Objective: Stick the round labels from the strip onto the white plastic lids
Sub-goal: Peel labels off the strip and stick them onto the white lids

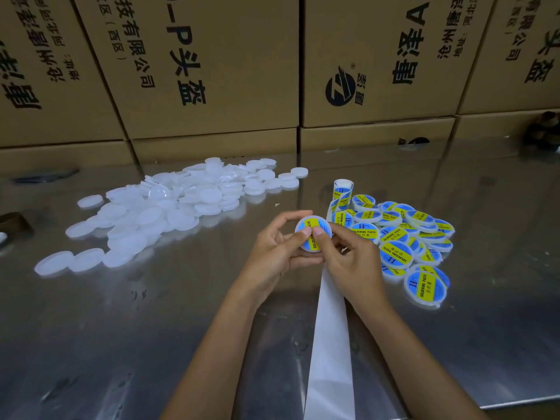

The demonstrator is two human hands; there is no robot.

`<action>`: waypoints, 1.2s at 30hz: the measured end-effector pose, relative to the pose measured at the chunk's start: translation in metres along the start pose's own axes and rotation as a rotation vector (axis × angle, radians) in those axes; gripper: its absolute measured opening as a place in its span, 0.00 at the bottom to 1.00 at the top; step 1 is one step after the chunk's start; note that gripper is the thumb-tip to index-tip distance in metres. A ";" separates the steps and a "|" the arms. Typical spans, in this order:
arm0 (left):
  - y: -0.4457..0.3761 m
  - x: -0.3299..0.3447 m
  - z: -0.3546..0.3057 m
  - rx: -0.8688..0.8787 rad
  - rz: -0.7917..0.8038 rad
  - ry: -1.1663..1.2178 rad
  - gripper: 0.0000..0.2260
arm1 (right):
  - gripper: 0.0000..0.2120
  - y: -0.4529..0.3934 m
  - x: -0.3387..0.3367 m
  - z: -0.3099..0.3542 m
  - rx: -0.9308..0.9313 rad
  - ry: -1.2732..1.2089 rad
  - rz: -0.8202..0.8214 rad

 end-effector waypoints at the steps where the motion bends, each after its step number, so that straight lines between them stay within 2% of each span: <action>1: 0.000 0.002 0.000 0.004 0.032 0.000 0.15 | 0.06 0.000 -0.001 0.000 0.007 -0.030 -0.011; 4: 0.000 0.005 -0.001 0.012 0.061 -0.012 0.23 | 0.07 0.001 -0.001 0.000 0.019 -0.095 -0.025; 7: 0.001 0.001 -0.003 0.028 -0.013 -0.025 0.20 | 0.10 0.001 0.000 0.002 0.038 -0.128 -0.022; 9: 0.002 -0.002 -0.003 0.026 -0.058 -0.041 0.17 | 0.20 0.000 -0.002 0.006 0.018 -0.087 -0.046; 11: 0.002 -0.002 -0.002 0.023 -0.075 -0.063 0.16 | 0.24 0.000 -0.004 0.006 0.006 -0.058 -0.069; 14: 0.001 0.000 0.000 0.029 -0.095 -0.088 0.16 | 0.20 -0.001 -0.003 0.001 0.012 -0.061 -0.048; 18: -0.001 -0.005 -0.001 0.049 -0.153 -0.067 0.13 | 0.03 -0.003 0.005 0.005 0.002 -0.002 0.048; 22: -0.001 -0.008 0.000 0.054 -0.182 -0.078 0.09 | 0.09 -0.001 0.011 0.004 0.053 -0.150 0.101; 25: -0.002 -0.009 0.001 0.039 -0.216 -0.085 0.02 | 0.07 -0.001 0.011 0.005 0.079 -0.244 0.122; 27: -0.003 -0.009 0.003 0.031 -0.244 -0.111 0.05 | 0.03 -0.001 0.011 0.004 0.086 -0.242 0.131; 31: -0.005 -0.005 0.004 0.065 -0.230 -0.180 0.06 | 0.07 -0.002 0.007 -0.001 0.117 -0.217 0.053; 36: -0.003 0.005 0.008 0.046 -0.084 -0.245 0.10 | 0.11 -0.002 -0.002 -0.008 0.113 -0.192 -0.052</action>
Point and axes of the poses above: each hand's wrist, its own y-axis away from the middle knuckle, its own x-axis out of the palm, z = x × y, the point moved 6 cm from there along -y, towards the middle knuckle, and after that the axes turned 9 degrees about -x, right-handed, at the moved point
